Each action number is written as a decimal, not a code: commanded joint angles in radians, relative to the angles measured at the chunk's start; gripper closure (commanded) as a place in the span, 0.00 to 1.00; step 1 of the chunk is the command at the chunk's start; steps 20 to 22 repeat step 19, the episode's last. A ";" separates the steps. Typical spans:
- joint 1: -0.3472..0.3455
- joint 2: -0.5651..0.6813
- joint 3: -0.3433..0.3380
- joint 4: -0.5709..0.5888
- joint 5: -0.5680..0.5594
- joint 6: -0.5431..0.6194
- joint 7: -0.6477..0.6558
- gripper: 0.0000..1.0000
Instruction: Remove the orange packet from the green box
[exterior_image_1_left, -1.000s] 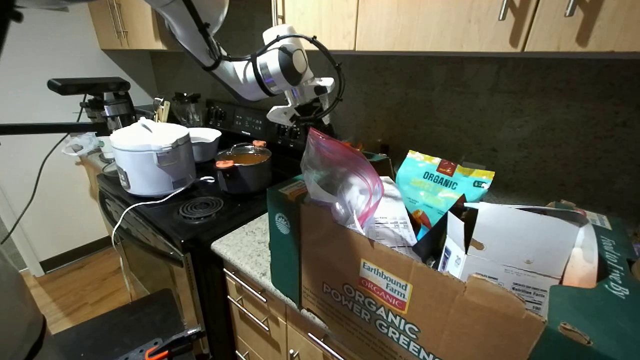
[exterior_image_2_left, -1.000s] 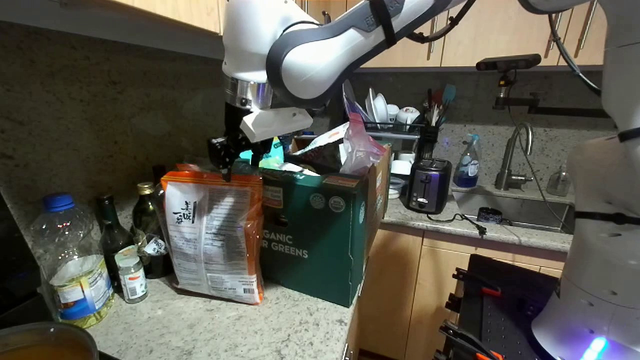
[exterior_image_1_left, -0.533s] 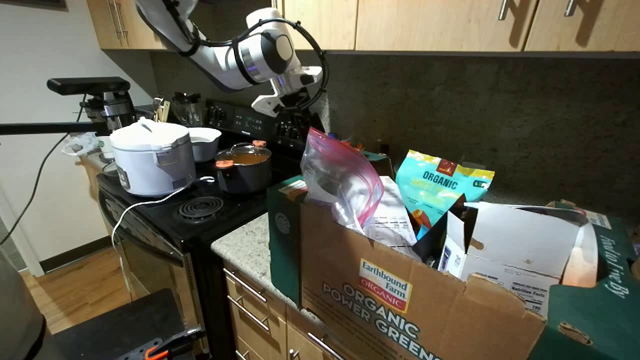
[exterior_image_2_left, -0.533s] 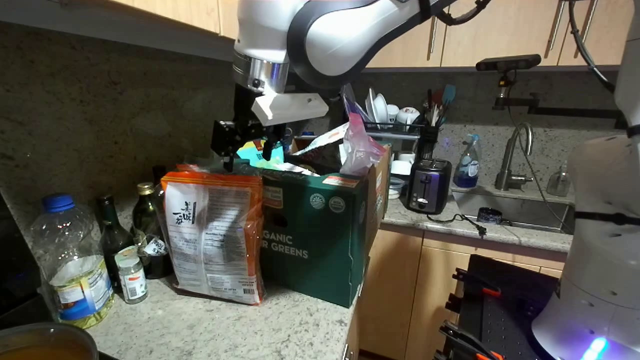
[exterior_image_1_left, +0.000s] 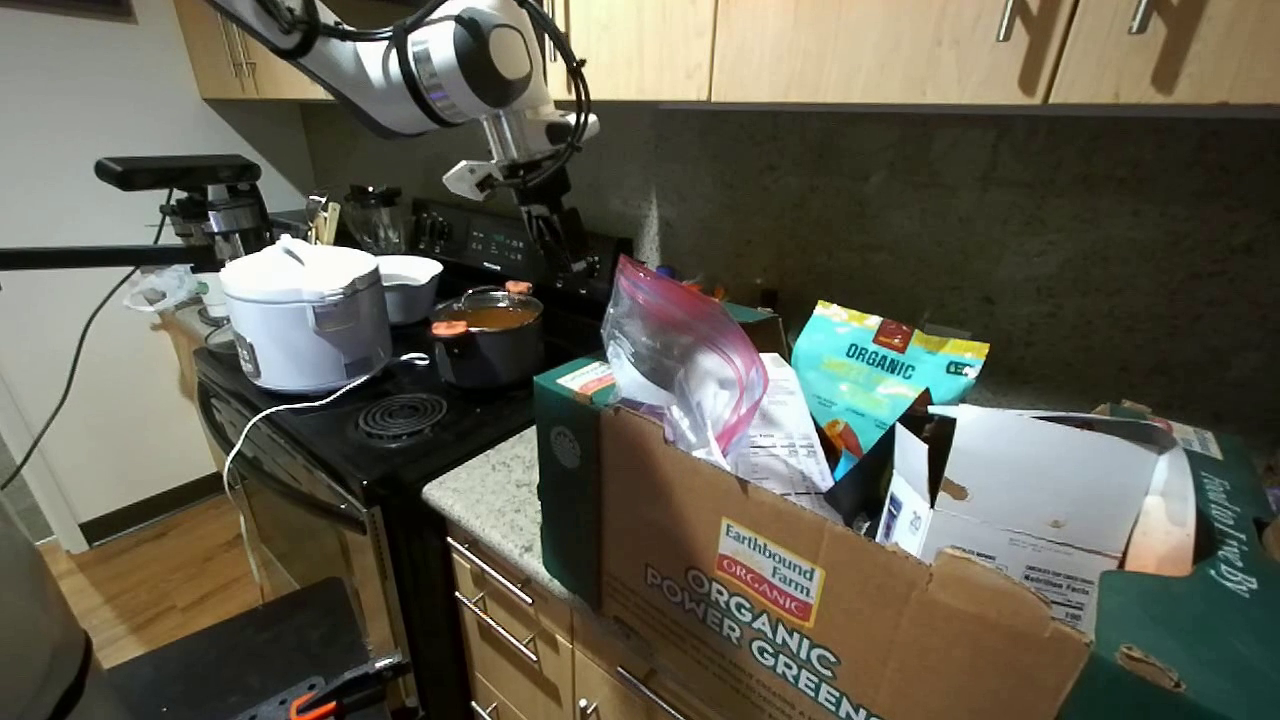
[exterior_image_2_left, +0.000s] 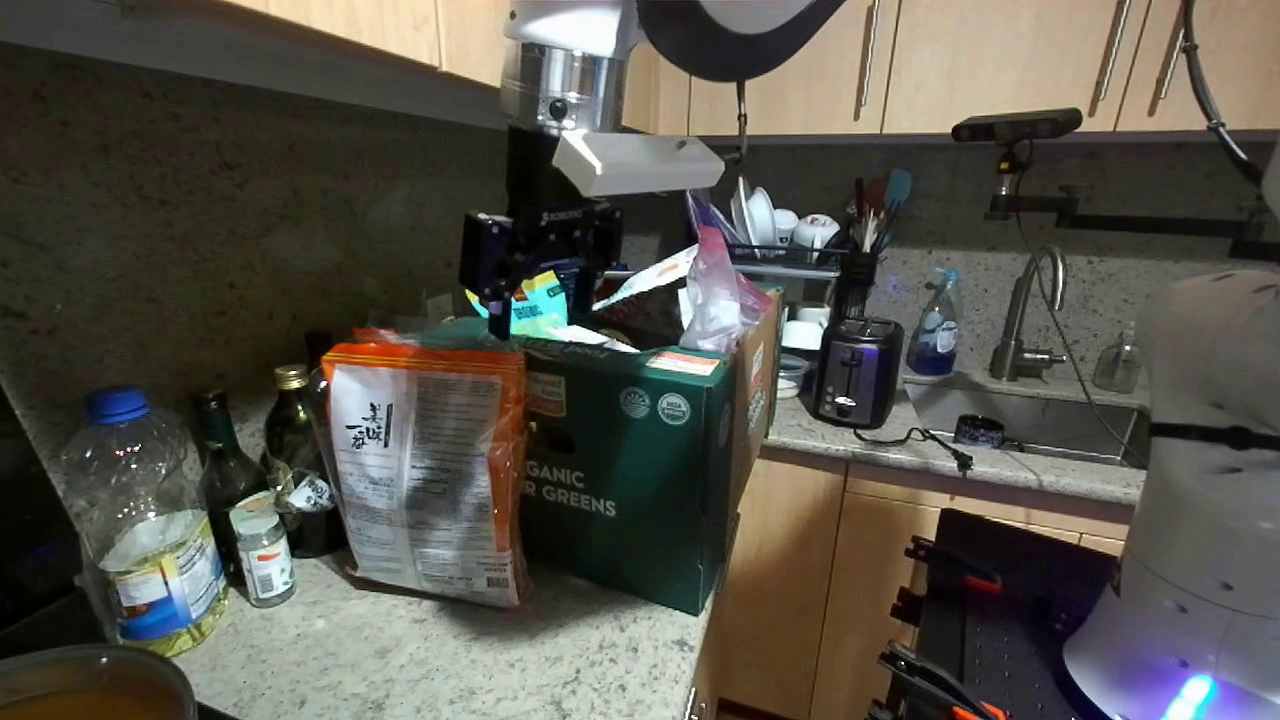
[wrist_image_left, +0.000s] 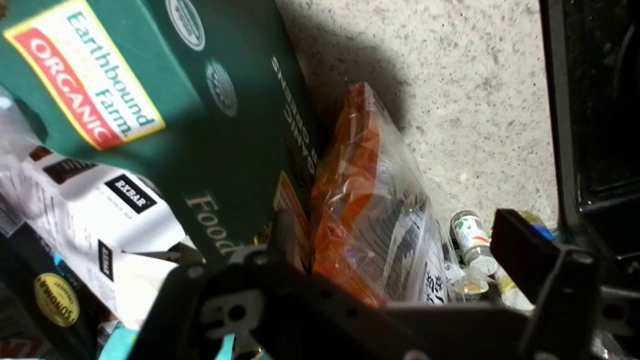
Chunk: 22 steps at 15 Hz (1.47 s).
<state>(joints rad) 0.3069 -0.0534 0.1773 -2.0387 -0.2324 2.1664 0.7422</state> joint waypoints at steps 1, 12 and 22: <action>-0.032 -0.067 0.029 -0.038 0.092 -0.092 -0.046 0.00; -0.055 -0.137 0.029 -0.053 0.320 -0.365 -0.425 0.00; -0.072 -0.116 0.042 -0.039 0.299 -0.379 -0.426 0.00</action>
